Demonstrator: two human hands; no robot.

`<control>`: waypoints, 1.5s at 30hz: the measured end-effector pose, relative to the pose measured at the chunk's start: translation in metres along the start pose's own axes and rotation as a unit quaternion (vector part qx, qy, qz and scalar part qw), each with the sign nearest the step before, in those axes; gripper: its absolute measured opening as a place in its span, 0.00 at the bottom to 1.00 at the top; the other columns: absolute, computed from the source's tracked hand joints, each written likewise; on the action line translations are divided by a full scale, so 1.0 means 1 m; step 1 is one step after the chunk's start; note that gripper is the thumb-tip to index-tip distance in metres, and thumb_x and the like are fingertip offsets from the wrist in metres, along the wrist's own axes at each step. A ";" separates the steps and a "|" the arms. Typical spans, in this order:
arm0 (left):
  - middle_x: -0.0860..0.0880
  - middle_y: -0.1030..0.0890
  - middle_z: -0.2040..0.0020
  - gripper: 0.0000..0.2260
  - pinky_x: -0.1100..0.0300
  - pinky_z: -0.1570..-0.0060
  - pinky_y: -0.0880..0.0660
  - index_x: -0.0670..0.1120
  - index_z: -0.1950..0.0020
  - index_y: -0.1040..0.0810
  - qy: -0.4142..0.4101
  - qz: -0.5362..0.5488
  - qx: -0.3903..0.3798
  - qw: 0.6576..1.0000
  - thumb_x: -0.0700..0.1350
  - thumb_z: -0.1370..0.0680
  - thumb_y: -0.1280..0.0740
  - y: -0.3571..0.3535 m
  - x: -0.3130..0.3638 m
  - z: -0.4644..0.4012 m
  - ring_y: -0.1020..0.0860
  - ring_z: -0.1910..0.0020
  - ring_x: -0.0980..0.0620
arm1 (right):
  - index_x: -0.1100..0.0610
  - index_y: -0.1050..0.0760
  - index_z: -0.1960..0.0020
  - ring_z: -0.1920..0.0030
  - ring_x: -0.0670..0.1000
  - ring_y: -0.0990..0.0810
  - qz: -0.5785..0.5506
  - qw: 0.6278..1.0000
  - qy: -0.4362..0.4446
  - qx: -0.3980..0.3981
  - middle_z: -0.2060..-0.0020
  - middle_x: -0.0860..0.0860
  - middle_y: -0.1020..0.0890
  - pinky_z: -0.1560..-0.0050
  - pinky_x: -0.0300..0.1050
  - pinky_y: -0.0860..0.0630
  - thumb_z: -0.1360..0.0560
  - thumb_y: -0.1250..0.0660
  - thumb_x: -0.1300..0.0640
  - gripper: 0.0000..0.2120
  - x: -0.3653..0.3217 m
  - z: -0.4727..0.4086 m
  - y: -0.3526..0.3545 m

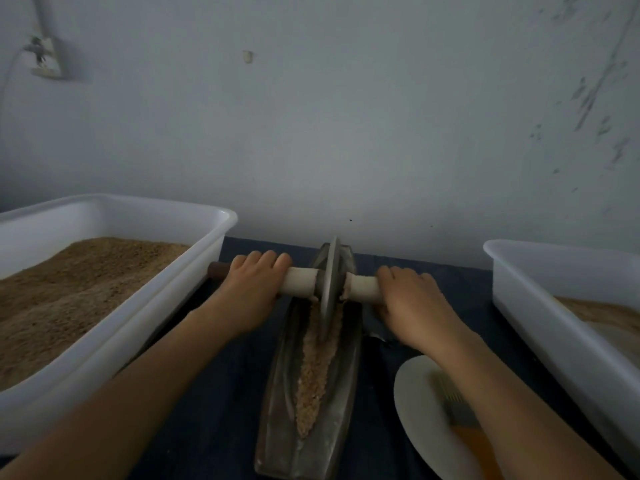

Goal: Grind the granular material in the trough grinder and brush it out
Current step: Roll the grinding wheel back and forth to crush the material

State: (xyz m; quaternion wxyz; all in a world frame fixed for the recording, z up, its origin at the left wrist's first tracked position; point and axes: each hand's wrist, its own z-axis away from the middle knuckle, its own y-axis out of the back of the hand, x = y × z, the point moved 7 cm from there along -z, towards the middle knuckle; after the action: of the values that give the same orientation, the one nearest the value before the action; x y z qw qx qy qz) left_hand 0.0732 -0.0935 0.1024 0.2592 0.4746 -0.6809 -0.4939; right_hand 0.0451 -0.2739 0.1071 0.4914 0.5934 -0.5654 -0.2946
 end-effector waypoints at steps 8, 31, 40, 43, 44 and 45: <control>0.51 0.29 0.37 0.19 0.55 0.37 0.36 0.51 0.35 0.38 -0.022 0.005 -0.123 0.992 0.49 0.23 0.36 0.000 -0.001 0.007 0.30 0.39 0.51 | 0.56 0.34 0.43 0.47 0.54 0.26 -0.040 0.996 0.026 -0.080 0.46 0.52 0.25 0.57 0.44 0.40 0.23 0.39 0.53 0.12 -0.007 0.013 0.002; 0.51 0.29 0.41 0.14 0.55 0.41 0.35 0.50 0.39 0.35 -0.007 -0.003 -0.051 0.999 0.47 0.23 0.38 -0.003 -0.004 -0.003 0.29 0.42 0.50 | 0.55 0.33 0.45 0.49 0.53 0.26 -0.026 0.999 0.005 -0.031 0.48 0.51 0.25 0.59 0.45 0.43 0.23 0.39 0.53 0.09 0.000 0.004 0.001; 0.51 0.30 0.39 0.16 0.56 0.38 0.36 0.50 0.37 0.36 -0.010 0.014 -0.028 0.999 0.48 0.23 0.37 -0.001 -0.003 0.001 0.30 0.41 0.51 | 0.55 0.33 0.44 0.48 0.54 0.27 0.007 1.000 0.013 -0.009 0.48 0.51 0.25 0.59 0.44 0.44 0.24 0.38 0.56 0.10 -0.001 0.004 -0.003; 0.52 0.29 0.38 0.18 0.55 0.36 0.36 0.51 0.35 0.37 -0.027 0.032 -0.145 0.989 0.48 0.22 0.36 0.005 0.001 0.010 0.30 0.39 0.52 | 0.56 0.34 0.43 0.49 0.52 0.26 -0.049 0.992 0.032 -0.112 0.47 0.52 0.25 0.59 0.43 0.39 0.23 0.39 0.52 0.12 -0.007 0.014 0.004; 0.52 0.29 0.38 0.18 0.55 0.37 0.35 0.51 0.36 0.37 -0.032 0.044 -0.187 0.981 0.48 0.23 0.36 0.008 0.003 0.015 0.29 0.39 0.52 | 0.56 0.33 0.42 0.52 0.51 0.26 -0.072 0.985 0.033 -0.155 0.48 0.52 0.25 0.60 0.42 0.38 0.23 0.38 0.51 0.13 -0.009 0.019 0.007; 0.52 0.28 0.39 0.17 0.56 0.38 0.34 0.51 0.36 0.37 -0.035 0.056 -0.230 0.971 0.47 0.23 0.35 0.011 0.005 0.020 0.29 0.41 0.53 | 0.57 0.33 0.41 0.54 0.49 0.28 -0.092 0.975 0.034 -0.198 0.50 0.51 0.26 0.64 0.40 0.37 0.23 0.38 0.51 0.14 -0.012 0.024 0.010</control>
State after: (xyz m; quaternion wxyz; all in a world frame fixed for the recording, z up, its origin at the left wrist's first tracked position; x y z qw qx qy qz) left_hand 0.0509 -0.0886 0.1042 0.3645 0.3455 -0.5833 -0.6384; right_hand 0.0168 -0.2672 0.1058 0.5890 0.5435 -0.4214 -0.4243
